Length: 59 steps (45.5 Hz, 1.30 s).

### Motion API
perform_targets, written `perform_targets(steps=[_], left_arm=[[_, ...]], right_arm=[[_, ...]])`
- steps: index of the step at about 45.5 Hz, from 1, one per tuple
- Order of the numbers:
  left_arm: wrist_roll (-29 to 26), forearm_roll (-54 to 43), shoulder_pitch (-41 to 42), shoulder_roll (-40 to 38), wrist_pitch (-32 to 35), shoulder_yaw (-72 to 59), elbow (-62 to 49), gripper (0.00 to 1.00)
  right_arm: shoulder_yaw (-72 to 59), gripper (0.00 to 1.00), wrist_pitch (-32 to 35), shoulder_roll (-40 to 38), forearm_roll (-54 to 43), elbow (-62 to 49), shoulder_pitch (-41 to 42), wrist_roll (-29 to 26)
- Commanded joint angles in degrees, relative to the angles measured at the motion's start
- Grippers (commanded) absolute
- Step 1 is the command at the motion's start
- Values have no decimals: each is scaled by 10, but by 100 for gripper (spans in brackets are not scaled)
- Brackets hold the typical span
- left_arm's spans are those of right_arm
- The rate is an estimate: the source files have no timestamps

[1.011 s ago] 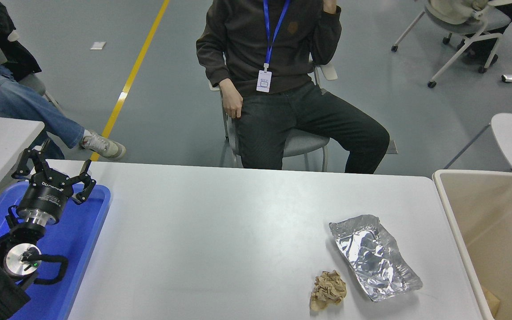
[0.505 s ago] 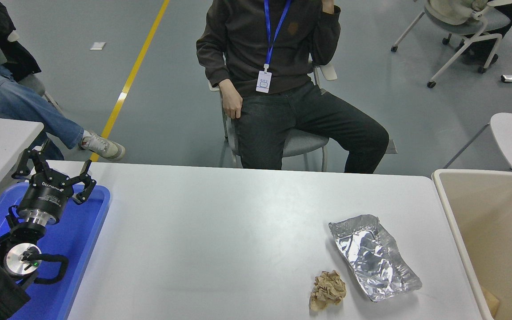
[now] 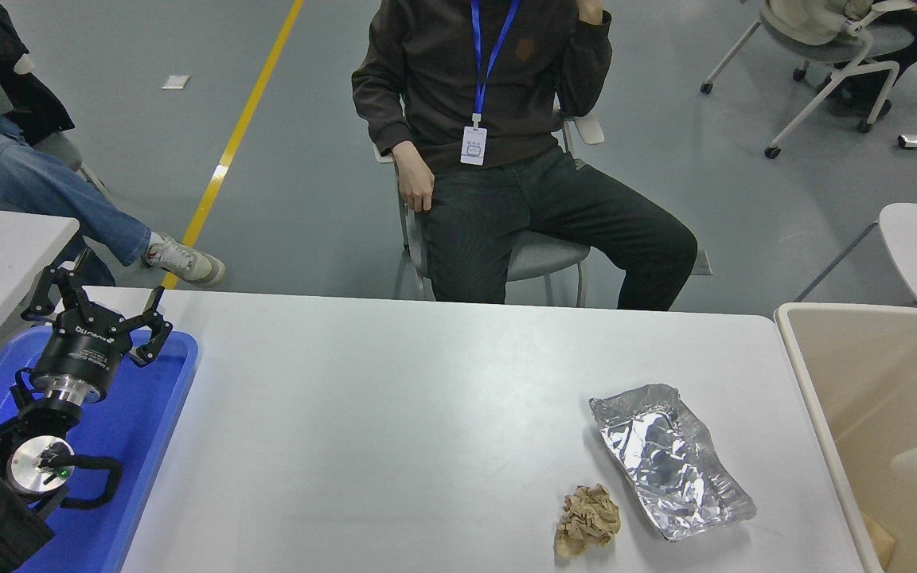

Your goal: Clean the table surface

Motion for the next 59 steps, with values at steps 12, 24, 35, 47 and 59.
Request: perform_targets(steps=[12,24,35,47,59], left_arm=[[0,0,0,0,0,0,0,100],[0,0,1,0,0,0,0,100],[0,0,0,0,0,0,0,100],[0,0,0,0,0,0,0,100],[1,0,0,0,0,0,0,100]], right_arm=[[-1,0,-7,3,0,-1,-2,0],[-1,20,-29,3,0,0,4,0],[1,68,-72,0,0,0,23,0],[12,99,-80,-28,1,2,95,-1],[18,98,-87,-91,1,62,178,0]])
